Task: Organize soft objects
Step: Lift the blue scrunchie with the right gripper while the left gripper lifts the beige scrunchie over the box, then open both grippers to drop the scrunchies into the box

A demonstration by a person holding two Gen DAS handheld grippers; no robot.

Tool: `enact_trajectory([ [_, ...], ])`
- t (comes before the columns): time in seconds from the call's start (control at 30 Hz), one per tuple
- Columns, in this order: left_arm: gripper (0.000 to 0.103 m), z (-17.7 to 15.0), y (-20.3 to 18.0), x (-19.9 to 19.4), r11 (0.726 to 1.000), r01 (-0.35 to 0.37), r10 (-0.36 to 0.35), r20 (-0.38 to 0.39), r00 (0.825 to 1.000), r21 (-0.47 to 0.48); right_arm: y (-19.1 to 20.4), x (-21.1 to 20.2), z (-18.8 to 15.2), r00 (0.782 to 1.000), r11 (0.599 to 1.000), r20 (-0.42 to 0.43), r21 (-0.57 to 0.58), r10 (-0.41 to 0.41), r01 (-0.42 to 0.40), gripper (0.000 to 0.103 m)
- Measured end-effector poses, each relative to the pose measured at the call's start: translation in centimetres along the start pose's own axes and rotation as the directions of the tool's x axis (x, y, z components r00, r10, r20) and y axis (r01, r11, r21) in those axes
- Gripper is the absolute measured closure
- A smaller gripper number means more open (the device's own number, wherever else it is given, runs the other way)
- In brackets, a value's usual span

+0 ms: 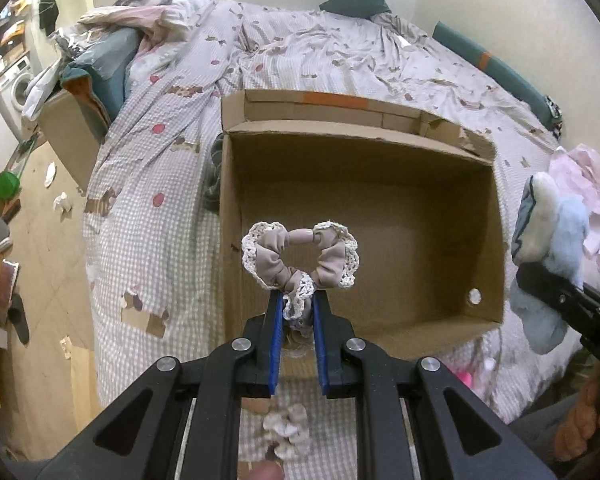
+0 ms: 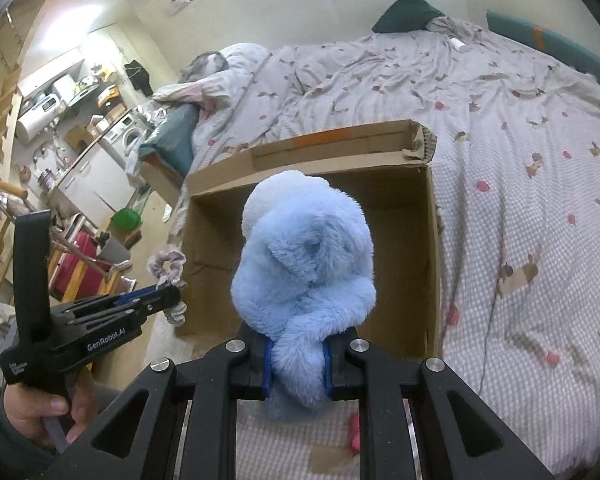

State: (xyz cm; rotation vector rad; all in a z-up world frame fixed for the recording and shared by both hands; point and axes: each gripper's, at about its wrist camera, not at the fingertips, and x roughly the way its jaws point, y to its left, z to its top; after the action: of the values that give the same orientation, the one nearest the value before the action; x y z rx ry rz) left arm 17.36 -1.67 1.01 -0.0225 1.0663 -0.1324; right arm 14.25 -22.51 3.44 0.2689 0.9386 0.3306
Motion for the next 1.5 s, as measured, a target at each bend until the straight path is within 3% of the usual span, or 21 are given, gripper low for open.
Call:
enact_trajectory([
  [0.27,0.090,-0.3,0.3,3.9,1.000,0.006,-0.006,-0.004,1.000,-0.018,-1.5,3.8,-0.7,0.999,0.999,0.031,0.030,-0.032,0.031,0.084],
  [0.37,0.090,-0.6,0.2,4.8,1.000,-0.024,0.024,0.007,1.000,0.005,-2.0,5.3,-0.9,0.999,0.998,-0.005,0.040,-0.044,0.044,0.084],
  [0.53,0.090,-1.0,0.1,5.9,1.000,-0.010,0.009,-0.021,1.000,-0.012,-2.8,7.0,-1.3,0.997,0.997,-0.063,0.052,-0.047,0.050,0.084],
  [0.7,0.090,-0.9,-0.4,6.2,1.000,0.011,-0.011,-0.018,1.000,-0.005,-2.9,8.0,-1.5,0.995,0.996,-0.101,0.085,-0.012,0.021,0.084],
  [1.17,0.090,-1.1,-1.0,6.2,1.000,-0.014,0.014,0.007,1.000,0.024,-2.4,9.9,-1.5,0.987,0.997,-0.160,0.078,-0.018,0.031,0.083],
  [1.5,0.083,-1.1,-1.3,5.9,0.999,0.006,-0.006,0.005,1.000,0.035,-2.5,9.7,-1.5,0.990,0.996,-0.143,0.082,-0.006,0.018,0.077],
])
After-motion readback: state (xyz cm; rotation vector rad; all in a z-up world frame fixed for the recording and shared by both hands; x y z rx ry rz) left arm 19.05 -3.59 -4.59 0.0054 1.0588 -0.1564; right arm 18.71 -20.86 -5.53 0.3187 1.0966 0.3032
